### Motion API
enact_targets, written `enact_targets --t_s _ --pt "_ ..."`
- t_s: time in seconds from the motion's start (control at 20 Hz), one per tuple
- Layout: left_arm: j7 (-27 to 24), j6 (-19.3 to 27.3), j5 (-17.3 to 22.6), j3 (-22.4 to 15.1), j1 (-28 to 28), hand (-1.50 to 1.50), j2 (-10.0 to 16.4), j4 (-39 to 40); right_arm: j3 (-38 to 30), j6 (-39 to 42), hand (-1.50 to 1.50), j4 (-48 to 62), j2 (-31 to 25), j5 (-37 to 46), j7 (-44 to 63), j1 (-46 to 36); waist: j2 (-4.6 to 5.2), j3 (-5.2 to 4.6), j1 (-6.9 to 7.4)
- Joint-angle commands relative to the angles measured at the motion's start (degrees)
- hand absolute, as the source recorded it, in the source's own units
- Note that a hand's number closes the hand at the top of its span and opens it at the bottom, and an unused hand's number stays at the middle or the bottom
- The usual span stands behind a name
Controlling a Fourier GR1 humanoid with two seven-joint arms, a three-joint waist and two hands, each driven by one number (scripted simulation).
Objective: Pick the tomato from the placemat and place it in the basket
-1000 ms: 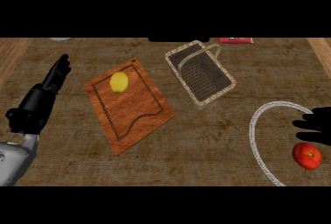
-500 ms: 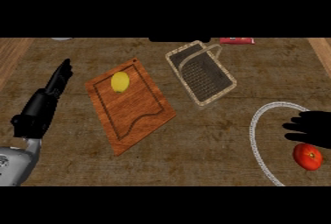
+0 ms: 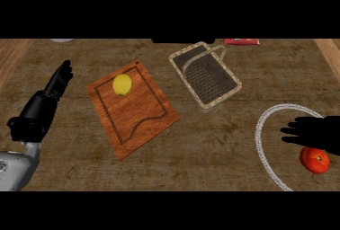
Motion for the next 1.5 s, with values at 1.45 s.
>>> enact_targets --t_s 1.45 --pt "2.51 -8.77 -8.83 9.80 5.49 0.00 -7.75 -6.29 -6.98 -9.77 -1.50 19.15 16.80 20.86 -12.28 4.12 -0.21 -0.02 -0.67"
